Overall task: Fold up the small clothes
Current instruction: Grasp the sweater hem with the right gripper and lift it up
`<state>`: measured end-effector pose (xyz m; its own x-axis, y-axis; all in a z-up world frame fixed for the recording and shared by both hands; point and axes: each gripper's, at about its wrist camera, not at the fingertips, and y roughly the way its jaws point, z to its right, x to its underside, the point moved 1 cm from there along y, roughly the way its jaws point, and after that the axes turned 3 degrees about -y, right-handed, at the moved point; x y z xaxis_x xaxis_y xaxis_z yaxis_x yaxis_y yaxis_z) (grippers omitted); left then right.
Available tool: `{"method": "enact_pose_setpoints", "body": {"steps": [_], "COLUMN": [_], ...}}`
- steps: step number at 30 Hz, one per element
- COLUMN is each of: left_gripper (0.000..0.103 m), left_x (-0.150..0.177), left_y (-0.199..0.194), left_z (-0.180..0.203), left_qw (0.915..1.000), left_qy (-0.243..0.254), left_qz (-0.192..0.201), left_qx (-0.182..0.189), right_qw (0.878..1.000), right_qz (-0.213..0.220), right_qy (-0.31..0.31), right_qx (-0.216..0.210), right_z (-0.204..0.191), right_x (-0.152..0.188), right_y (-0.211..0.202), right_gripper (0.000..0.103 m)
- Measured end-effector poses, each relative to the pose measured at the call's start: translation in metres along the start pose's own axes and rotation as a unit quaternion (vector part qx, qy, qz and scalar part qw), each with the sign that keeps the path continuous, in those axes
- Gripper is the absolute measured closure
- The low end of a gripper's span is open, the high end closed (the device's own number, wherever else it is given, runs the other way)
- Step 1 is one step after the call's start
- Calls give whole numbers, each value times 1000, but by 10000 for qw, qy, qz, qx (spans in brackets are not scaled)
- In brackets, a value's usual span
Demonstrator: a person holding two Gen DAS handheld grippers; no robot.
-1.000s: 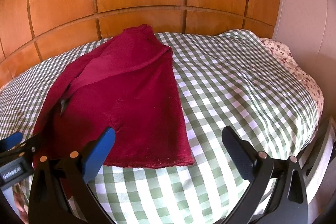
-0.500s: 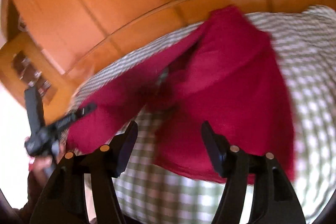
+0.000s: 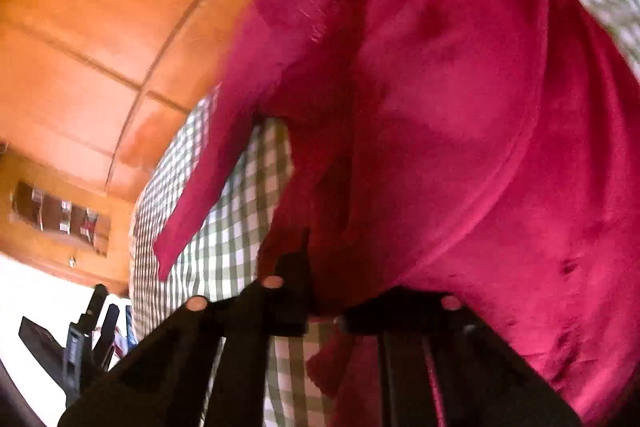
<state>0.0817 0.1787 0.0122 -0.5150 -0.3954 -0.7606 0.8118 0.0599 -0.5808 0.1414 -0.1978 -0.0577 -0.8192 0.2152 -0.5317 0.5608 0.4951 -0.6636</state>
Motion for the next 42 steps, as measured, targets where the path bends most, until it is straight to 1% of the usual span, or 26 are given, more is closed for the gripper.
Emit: {"method": "enact_pose_setpoints", "body": {"steps": [3, 5, 7, 8, 9, 11, 12, 13, 14, 15, 17, 18, 20, 22, 23, 24, 25, 27, 28, 29, 31, 32, 34, 37, 39, 42], "left_gripper": [26, 27, 32, 33, 34, 44, 44, 44, 44, 44, 44, 44, 44, 44, 44, 44, 44, 44, 44, 44, 44, 44, 44, 44, 44, 44], "left_x": [21, 31, 41, 44, 48, 55, 58, 64, 67, 71, 78, 81, 88, 95, 98, 100, 102, 104, 106, 108, 110, 111, 114, 118, 120, 123], "left_y": [1, 9, 18, 22, 26, 35, 37, 39, 43, 44, 42, 41, 39, 39, 40, 40, 41, 43, 42, 41, 39, 37, 30, 20, 16, 15], "left_z": [8, 10, 13, 15, 17, 22, 27, 32, 33, 39, 51, 54, 64, 70, 73, 74, 77, 79, 80, 81, 83, 84, 87, 89, 90, 88], "left_qw": [9989, 9969, 9942, 9929, 9915, 9881, 9859, 9839, 9826, 9808, 9779, 9766, 9731, 9693, 9675, 9662, 9639, 9611, 9599, 9597, 9587, 9575, 9549, 9520, 9514, 9460], "left_qy": [206, 176, 71, 62, 61, 29, 30, 29, 32, 77, 193, 238, 336, 379, 379, 362, 326, 265, 239, 235, 237, 245, 308, 411, 412, 251], "left_qz": [-247, -549, -819, -923, -1027, -1226, -1335, -1444, -1513, -1595, -1681, -1708, -1784, -1900, -1954, -1995, -2060, -2120, -2148, -2156, -2170, -2177, -2193, -2198, -2192, -2296], "left_qx": [333, 541, 700, 748, 798, 932, 1009, 1053, 1079, 1122, 1229, 1282, 1416, 1514, 1562, 1591, 1656, 1749, 1786, 1790, 1825, 1877, 1975, 2090, 2125, 2275], "right_qw": [9964, 9876, 9652, 9476, 9363, 9000, 8783, 8636, 8567, 8575, 8577, 8683, 9001, 9377, 9587, 9696, 9829, 9903, 9902, 9889, 9841, 9830, 9767, 9697, 9574, 9245], "right_qz": [512, 938, 1361, 1529, 1628, 1811, 1933, 2017, 2032, 2008, 2146, 2094, 1804, 1414, 1056, 834, 454, -23, -207, -368, -406, -482, -368, 142, 562, 806], "right_qy": [-642, -1019, -1374, -1446, -1419, -1360, -1268, -1165, -1101, -999, -783, -764, -710, -664, -615, -547, -449, -453, -504, -588, -976, -1091, -1384, -1681, -1758, -1652], "right_qx": [226, 736, 1758, 2404, 2771, 3724, 4185, 4471, 4612, 4629, 4606, 4431, 3902, 3102, 2567, 2236, 1726, 1311, 1285, 1311, 1429, 1396, 1596, 1766, 2219, 3340], "right_z": [7, 17, 41, 62, 77, 114, 134, 150, 161, 173, 181, 179, 176, 170, 166, 164, 159, 146, 142, 136, 121, 114, 99, 86, 95, 129], "right_x": [-10, -16, -29, -42, -50, -69, -82, -92, -99, -105, -98, -92, -74, -41, -20, -4, 18, 48, 59, 70, 83, 87, 92, 89, 83, 80], "right_y": [-55, -95, -131, -148, -158, -177, -186, -192, -194, -197, -204, -201, -193, -177, -166, -160, -145, -123, -112, -102, -93, -92, -100, -145, -183, -212], "right_gripper": [96, 96, 96, 96, 96, 96, 95, 92, 69, 35, 19, 19, 20, 20, 24, 30, 33, 40, 43, 54, 76, 95, 96, 96, 96, 97]}}
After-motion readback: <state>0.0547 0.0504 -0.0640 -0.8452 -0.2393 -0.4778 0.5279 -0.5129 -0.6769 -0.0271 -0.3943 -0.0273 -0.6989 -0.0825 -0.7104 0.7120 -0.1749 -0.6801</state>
